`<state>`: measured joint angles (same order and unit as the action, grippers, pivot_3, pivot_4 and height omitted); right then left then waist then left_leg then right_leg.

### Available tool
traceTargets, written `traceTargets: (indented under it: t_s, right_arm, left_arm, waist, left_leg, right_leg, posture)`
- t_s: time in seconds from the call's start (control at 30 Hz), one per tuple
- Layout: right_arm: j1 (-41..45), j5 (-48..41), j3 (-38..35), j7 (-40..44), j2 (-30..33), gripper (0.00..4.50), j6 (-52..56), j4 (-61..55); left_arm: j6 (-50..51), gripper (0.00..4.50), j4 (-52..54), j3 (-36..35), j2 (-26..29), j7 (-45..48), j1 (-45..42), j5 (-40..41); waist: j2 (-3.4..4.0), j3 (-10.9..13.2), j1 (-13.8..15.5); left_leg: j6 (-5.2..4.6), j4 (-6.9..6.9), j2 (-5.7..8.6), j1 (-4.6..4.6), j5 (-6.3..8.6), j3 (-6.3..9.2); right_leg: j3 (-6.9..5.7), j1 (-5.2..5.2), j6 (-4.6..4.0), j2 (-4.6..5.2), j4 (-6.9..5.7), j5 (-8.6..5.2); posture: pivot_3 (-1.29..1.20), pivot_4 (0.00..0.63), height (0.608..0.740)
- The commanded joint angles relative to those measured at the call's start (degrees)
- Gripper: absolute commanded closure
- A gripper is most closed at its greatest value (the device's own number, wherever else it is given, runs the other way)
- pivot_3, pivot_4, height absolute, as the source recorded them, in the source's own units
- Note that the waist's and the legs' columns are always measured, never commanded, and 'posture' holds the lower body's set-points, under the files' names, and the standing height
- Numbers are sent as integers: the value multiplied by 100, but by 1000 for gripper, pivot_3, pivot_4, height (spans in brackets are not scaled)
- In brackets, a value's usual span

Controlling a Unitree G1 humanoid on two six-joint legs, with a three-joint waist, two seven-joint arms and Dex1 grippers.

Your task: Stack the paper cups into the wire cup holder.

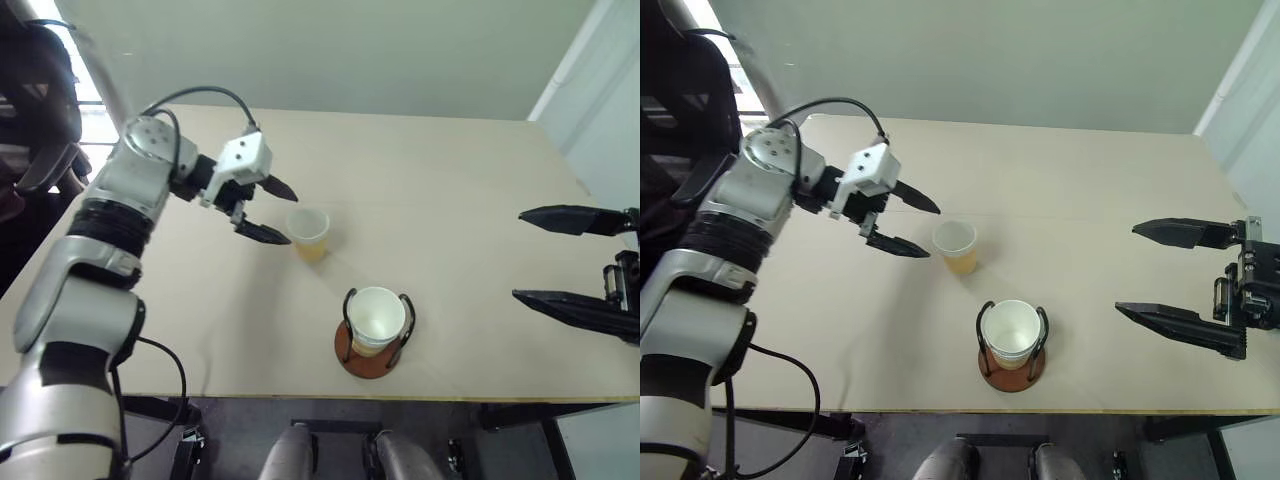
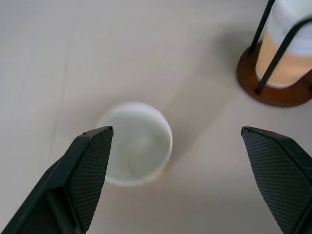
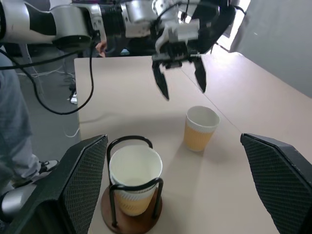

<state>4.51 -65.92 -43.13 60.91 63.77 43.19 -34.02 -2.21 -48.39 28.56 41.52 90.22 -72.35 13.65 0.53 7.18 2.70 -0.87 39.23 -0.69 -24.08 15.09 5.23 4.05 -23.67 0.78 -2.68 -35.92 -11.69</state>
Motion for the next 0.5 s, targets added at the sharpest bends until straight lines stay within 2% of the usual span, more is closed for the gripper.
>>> traceTargets:
  t_s: [0.03, 0.33, 0.43, 0.5]
  right_arm:
    - [79, 14, -14, 7, 60, 0, -97, -37]
    - [-156, -142, -387, -171, 55, 0, 111, -288]
    - [-243, -168, -510, -190, 54, 0, 167, -341]
    - [-279, -188, -565, -200, 55, 0, 184, -362]
  left_arm:
    - [-353, 10, -304, -201, -249, 92, -76, -434]
    - [-1294, 10, -1149, -310, -679, -194, 50, -1388]
    - [-1489, 559, -1365, -380, -753, -360, 9, -1600]
    - [-1571, 1275, -1473, -431, -815, -412, -9, -1693]
  waist:
    - [-2, 1, 3]
    - [-1, 1, -14]
    - [-2, 1, -12]
    - [-2, 1, -9]
  left_leg:
    - [-1, 0, 1, -1, 0, -1]
    - [0, -3, 1, 4, -2, -9]
    - [0, -2, 1, 5, -2, -14]
    - [-3, -1, 2, 4, -2, -18]
  right_leg:
    - [1, 0, 3, 0, 0, 2]
    - [7, -5, 5, -1, -1, 2]
    - [14, -6, 8, -1, -1, 0]
    - [18, -5, 12, -1, 0, 0]
  posture:
    - [0, 150, 740]
    - [0, 150, 740]
    - [0, 150, 740]
    - [0, 150, 740]
